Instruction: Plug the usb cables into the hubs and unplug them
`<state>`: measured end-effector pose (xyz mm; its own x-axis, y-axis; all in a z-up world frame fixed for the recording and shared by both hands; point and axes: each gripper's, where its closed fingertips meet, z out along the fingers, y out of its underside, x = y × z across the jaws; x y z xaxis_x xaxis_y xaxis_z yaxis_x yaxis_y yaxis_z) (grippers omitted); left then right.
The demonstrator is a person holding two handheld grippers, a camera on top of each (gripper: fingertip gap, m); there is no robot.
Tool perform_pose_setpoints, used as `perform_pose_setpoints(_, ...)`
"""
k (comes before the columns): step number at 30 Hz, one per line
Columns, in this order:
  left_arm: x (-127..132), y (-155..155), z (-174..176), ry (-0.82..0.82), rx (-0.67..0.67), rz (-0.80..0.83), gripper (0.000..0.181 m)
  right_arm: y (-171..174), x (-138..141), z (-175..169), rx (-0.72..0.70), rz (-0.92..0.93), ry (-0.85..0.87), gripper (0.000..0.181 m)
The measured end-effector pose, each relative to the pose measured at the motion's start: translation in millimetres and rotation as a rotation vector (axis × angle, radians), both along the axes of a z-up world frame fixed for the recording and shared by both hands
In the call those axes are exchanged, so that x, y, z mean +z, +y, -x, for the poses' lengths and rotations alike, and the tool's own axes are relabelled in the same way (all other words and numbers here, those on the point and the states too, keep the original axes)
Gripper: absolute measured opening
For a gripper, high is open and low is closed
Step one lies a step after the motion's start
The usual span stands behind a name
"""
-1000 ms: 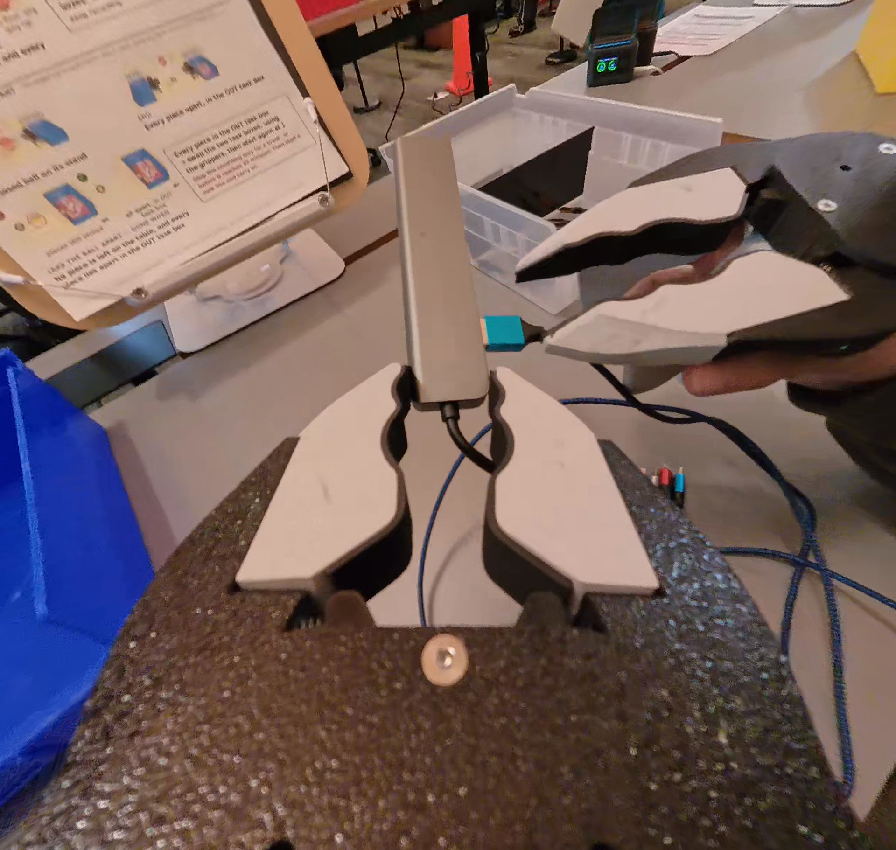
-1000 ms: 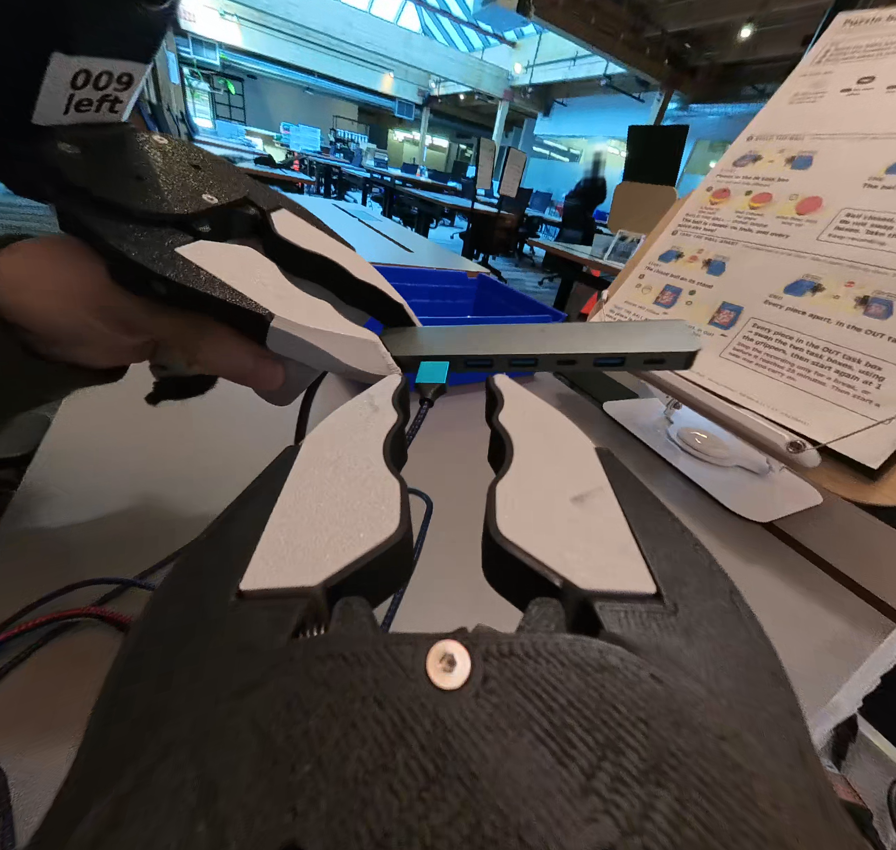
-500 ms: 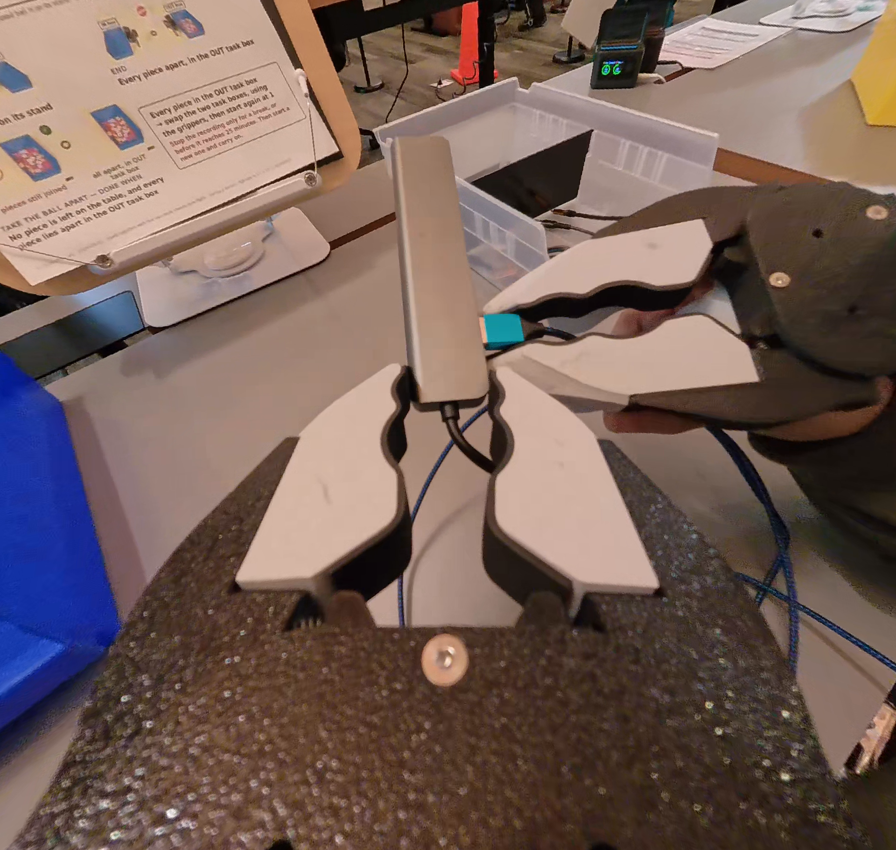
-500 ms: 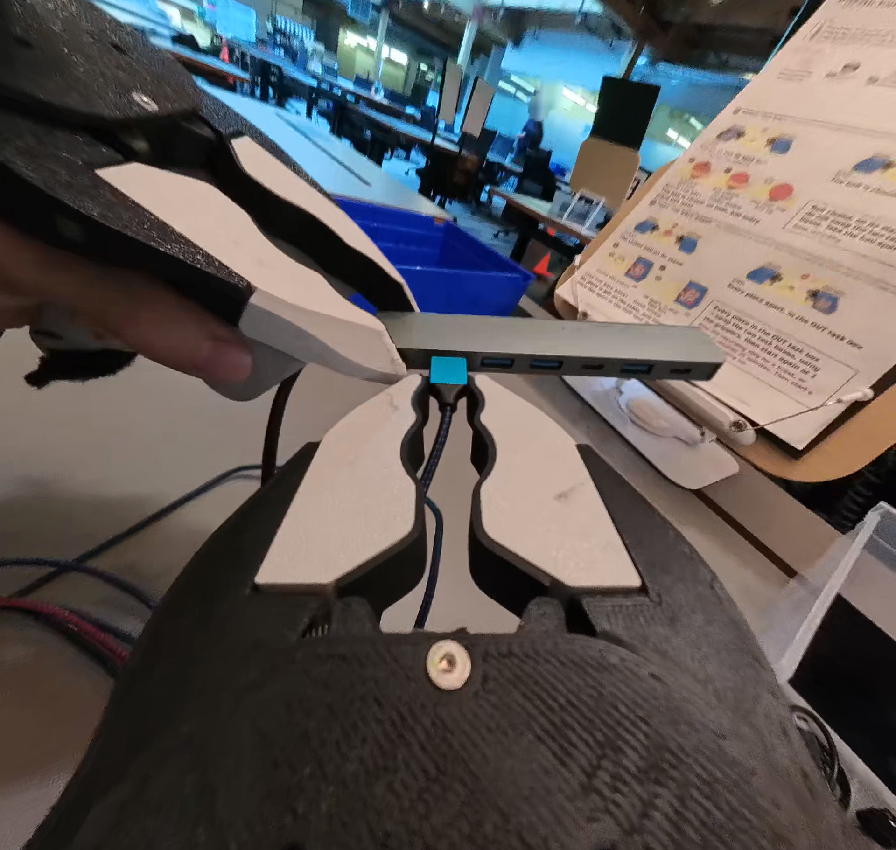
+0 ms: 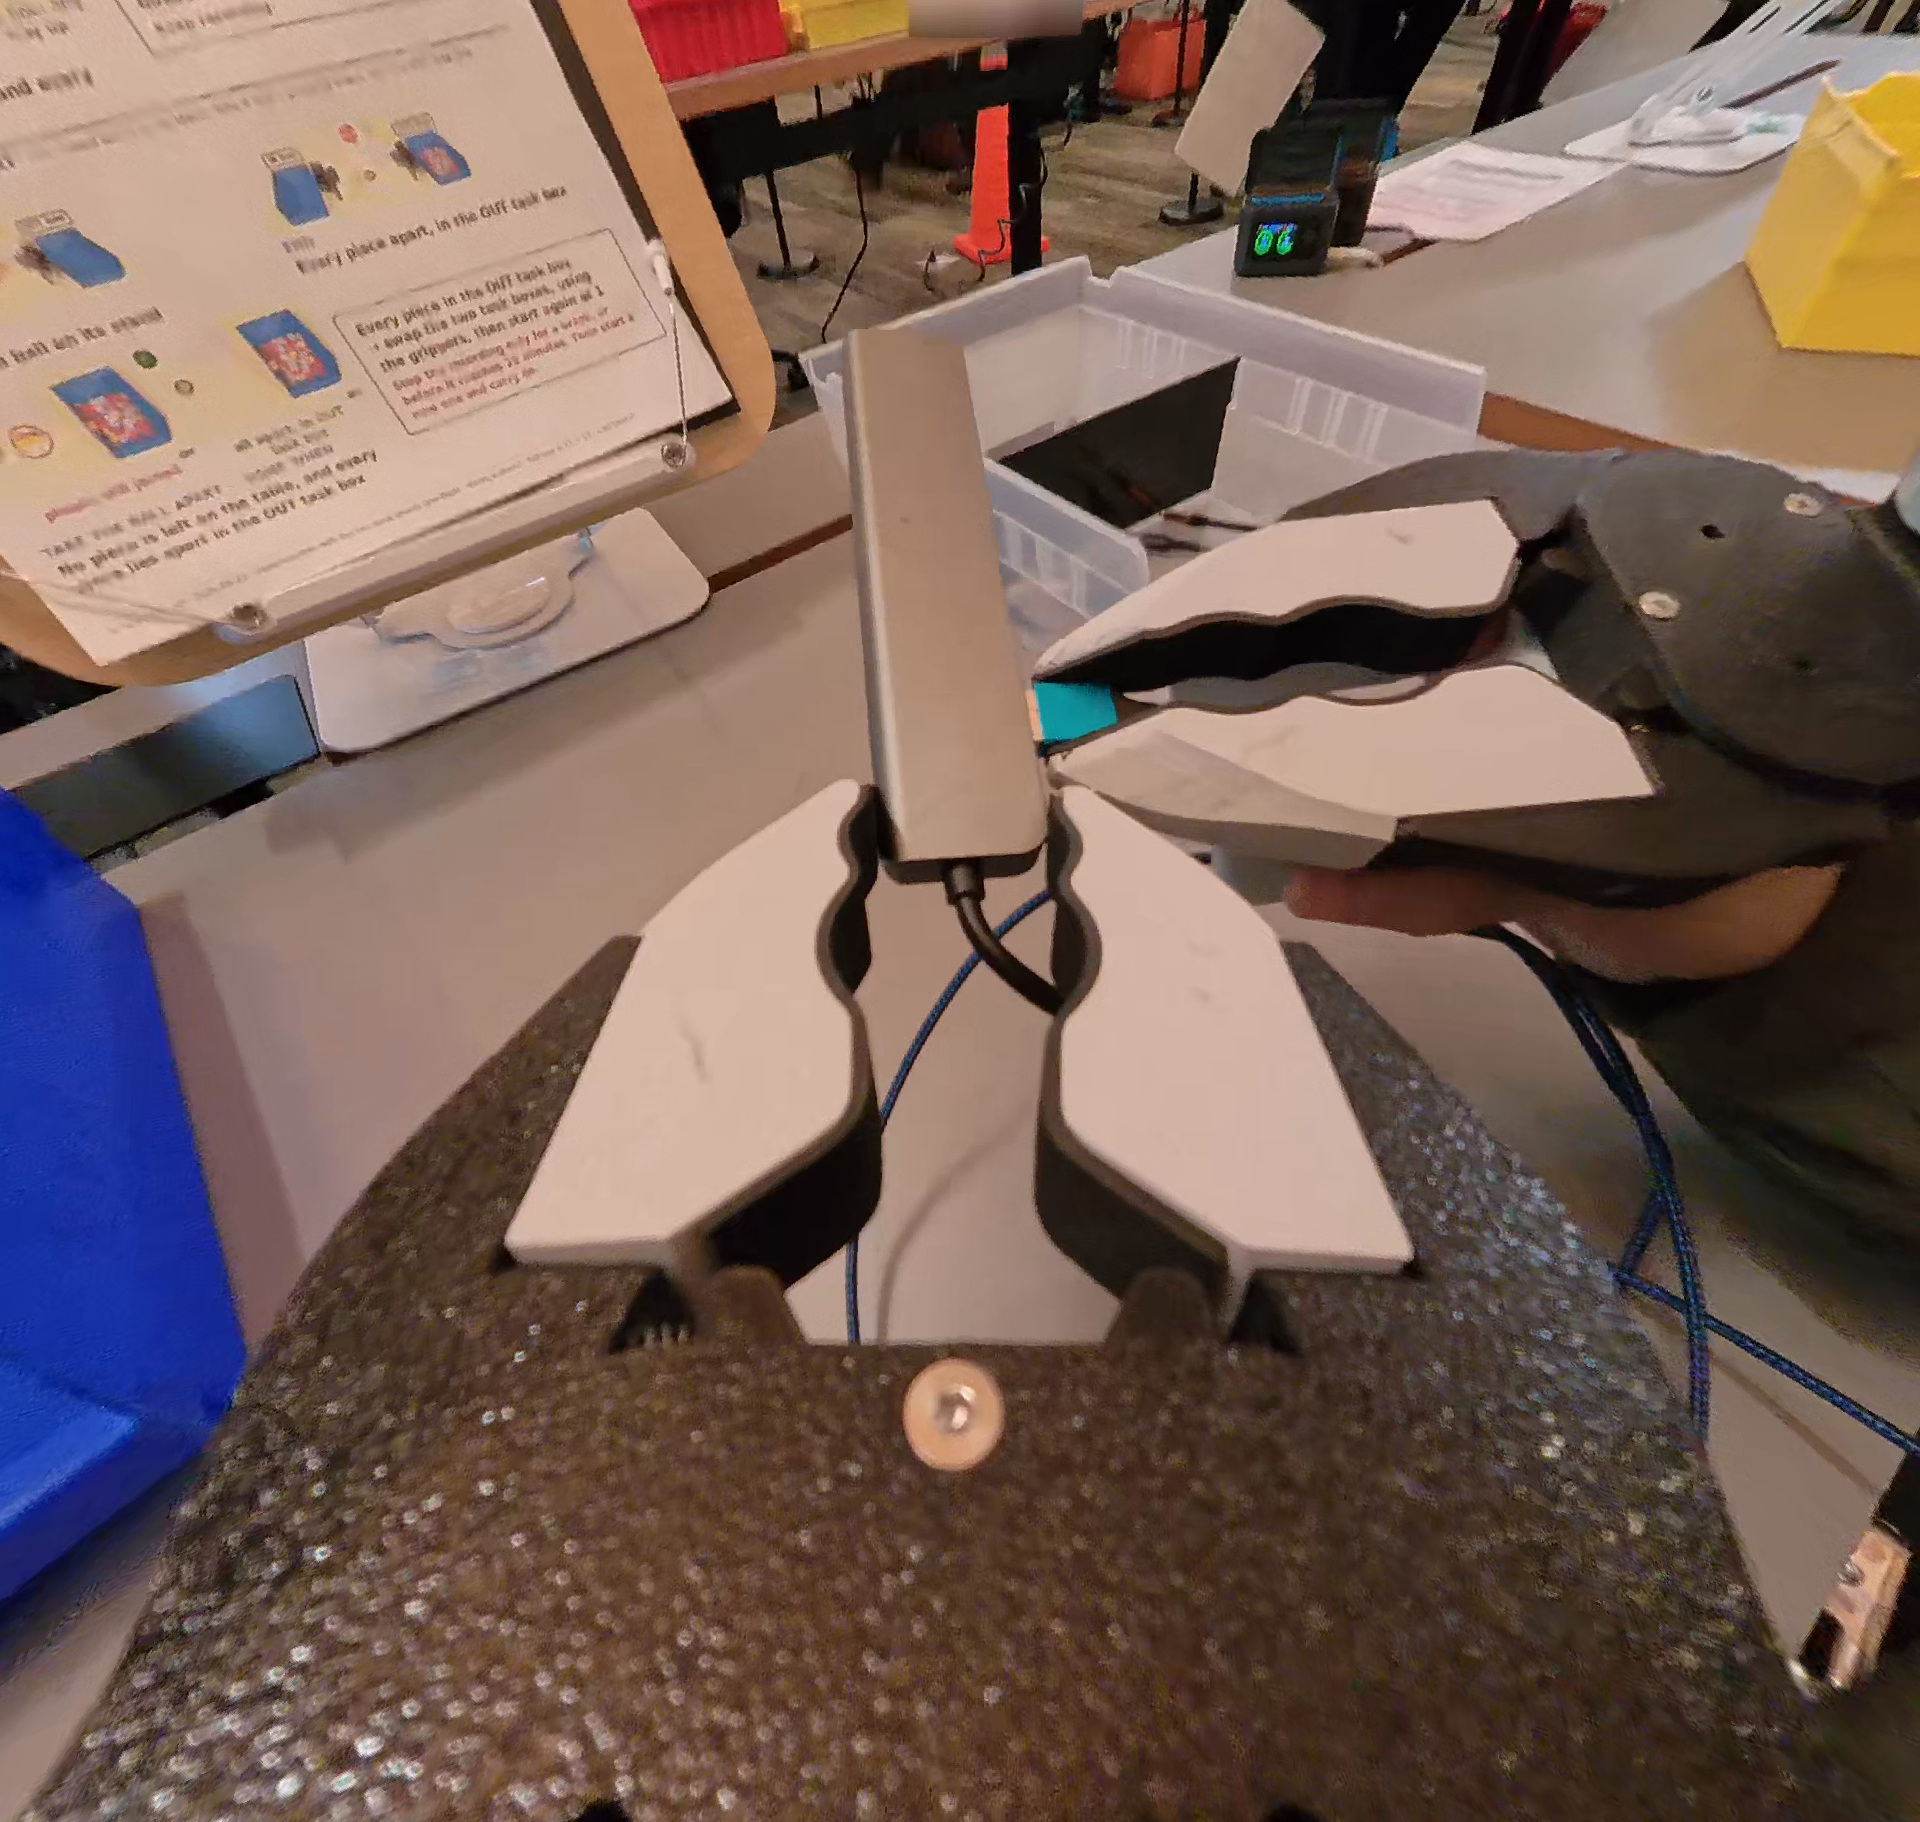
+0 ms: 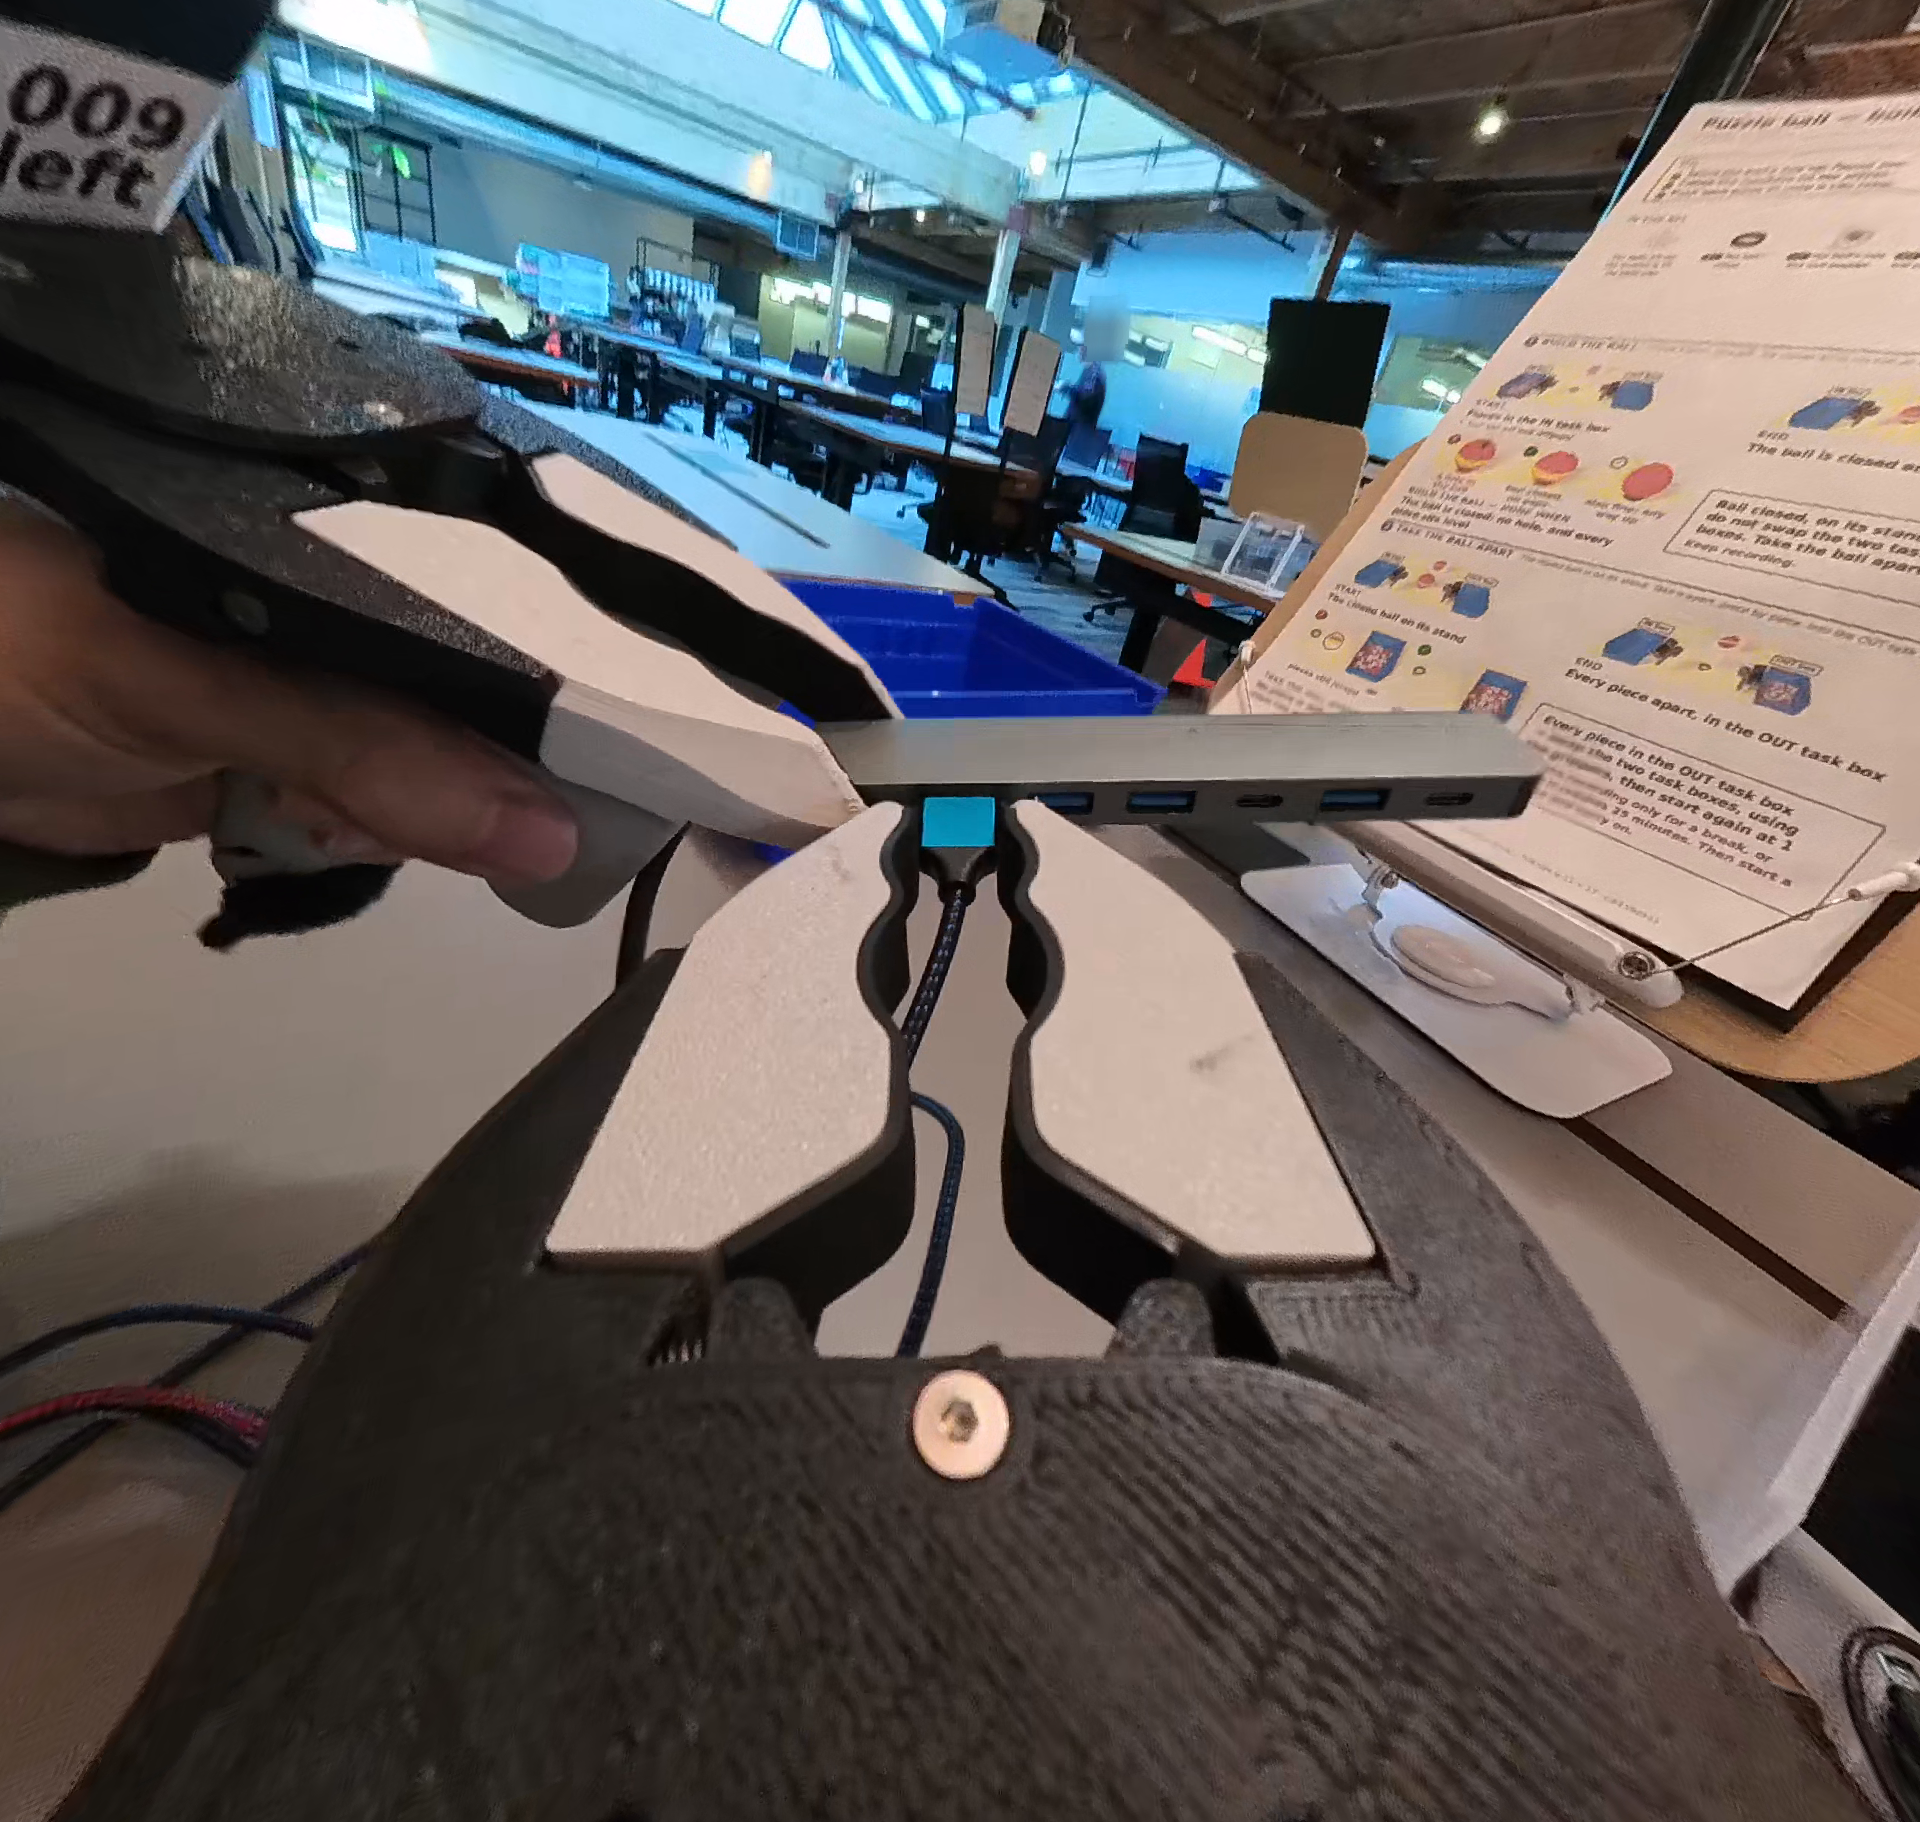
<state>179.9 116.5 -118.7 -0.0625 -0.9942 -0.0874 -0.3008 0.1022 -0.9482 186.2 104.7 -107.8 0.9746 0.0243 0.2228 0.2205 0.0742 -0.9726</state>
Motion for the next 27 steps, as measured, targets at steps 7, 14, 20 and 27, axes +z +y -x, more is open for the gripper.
perform_pose_setpoints(7, 16.4, -4.1, 4.8, -0.211, 0.012, -0.085, 0.037, -5.9, 9.8, -11.9, -0.025, -0.069, 0.148, 0.013)
perform_pose_setpoints(14, 11.8, -6.2, 0.8, -0.239, 0.032, -0.151, 0.039, -3.0, 7.4, -5.4, -0.022, -0.037, 0.099, 0.013)
perform_pose_setpoints(20, 12.1, -7.1, 0.6, -0.276, 0.029, -0.132, 0.039, -3.4, 5.2, -5.3, 0.002, -0.019, 0.108, 0.014)
perform_pose_setpoints(27, 12.3, -4.1, 0.9, -0.309, 0.049, -0.170, 0.036, -2.4, 2.4, -4.5, 0.020, 0.005, 0.134, 0.014)
